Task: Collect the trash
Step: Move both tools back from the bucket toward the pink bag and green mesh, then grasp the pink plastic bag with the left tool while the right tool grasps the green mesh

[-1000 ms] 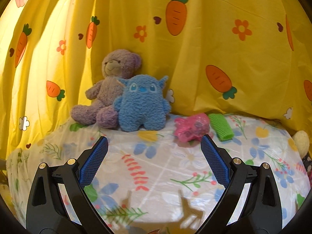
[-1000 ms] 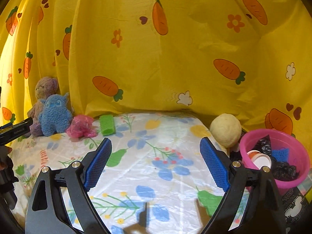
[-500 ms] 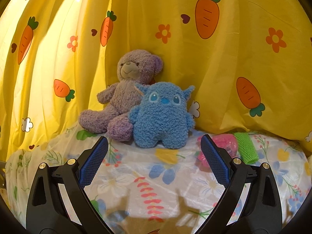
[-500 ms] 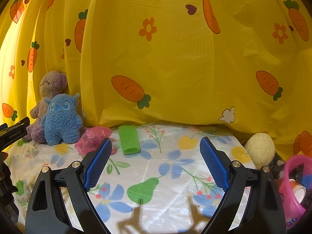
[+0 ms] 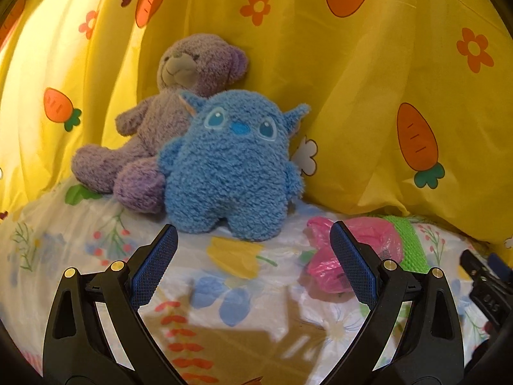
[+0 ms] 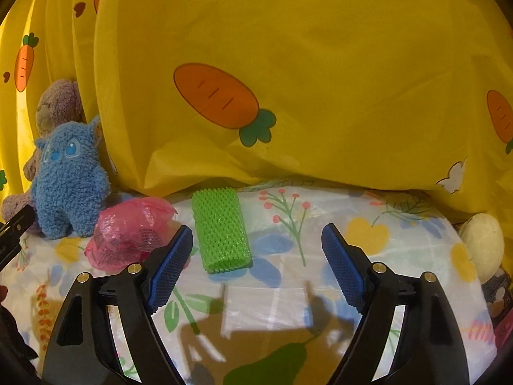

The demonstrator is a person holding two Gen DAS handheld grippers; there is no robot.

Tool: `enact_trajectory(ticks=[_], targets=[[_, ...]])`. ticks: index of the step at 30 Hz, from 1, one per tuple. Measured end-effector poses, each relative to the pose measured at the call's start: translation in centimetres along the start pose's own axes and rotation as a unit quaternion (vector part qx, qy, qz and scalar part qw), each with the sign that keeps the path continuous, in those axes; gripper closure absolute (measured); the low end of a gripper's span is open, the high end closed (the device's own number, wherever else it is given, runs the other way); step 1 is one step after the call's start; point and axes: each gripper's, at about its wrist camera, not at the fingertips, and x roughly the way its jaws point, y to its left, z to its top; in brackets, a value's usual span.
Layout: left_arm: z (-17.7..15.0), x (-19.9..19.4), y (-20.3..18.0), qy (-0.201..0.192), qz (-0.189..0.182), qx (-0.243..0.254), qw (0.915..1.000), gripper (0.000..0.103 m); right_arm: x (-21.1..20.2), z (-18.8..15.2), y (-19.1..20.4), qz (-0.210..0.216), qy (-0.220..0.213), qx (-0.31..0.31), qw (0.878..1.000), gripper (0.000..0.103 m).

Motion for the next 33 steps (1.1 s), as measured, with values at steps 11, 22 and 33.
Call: enact_trajectory(ticks=[11, 22, 33], targets=[[-0.8, 2.6, -1.5, 0.011, -0.027, 0.007, 0.9995, 0.009, 7.7, 0.0, 1.3, -0.004, 0.08, -0.014, 0.997, 0.029], [-1.6, 3.2, -2.3, 0.018, -0.052, 0.023, 0.9982, 0.009, 10.7, -0.2, 1.6, 0.026, 0.137, -0.014, 0.99, 0.06], [-2.4, 3.4, -3.8, 0.026, -0.083, 0.049, 0.9949, 0.009, 8.8, -0.5, 0.6, 0.031, 0.098, 0.005, 0.995, 0.088]])
